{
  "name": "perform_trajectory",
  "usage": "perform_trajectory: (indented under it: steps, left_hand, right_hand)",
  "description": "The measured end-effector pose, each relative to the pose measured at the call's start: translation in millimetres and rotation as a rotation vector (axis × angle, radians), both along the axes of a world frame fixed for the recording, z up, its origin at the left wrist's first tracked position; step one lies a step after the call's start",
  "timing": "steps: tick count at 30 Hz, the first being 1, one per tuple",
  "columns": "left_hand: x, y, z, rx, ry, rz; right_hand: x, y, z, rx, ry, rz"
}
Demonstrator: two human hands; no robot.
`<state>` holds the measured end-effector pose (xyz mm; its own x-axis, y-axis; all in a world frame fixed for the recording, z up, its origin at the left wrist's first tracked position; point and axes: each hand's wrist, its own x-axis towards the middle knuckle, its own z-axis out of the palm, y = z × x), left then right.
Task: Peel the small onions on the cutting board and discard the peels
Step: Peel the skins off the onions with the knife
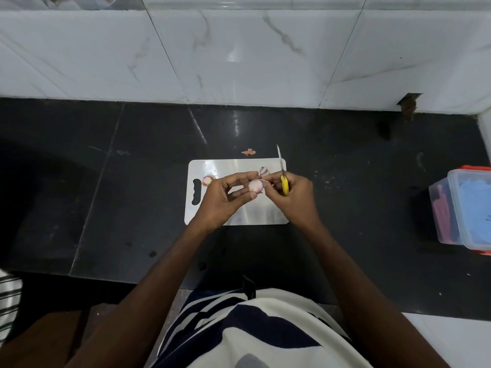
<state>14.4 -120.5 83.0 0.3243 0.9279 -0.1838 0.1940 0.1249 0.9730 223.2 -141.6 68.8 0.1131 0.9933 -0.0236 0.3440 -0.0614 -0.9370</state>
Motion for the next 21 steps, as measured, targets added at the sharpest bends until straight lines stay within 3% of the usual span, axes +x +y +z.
perform_trajectory:
  steps: [6, 11, 21]
  left_hand:
    - [14, -2, 0, -0.048, 0.127, 0.13]
    - [19, -3, -8, -0.167, 0.152, 0.246]
    - [12, 4, 4, -0.068, 0.148, 0.12]
  right_hand:
    - [-11, -1, 3, 0.026, -0.026, -0.184]
    - [-16, -4, 1, 0.065, -0.109, -0.142]
    - [-13, -6, 6, 0.107, -0.24, -0.129]
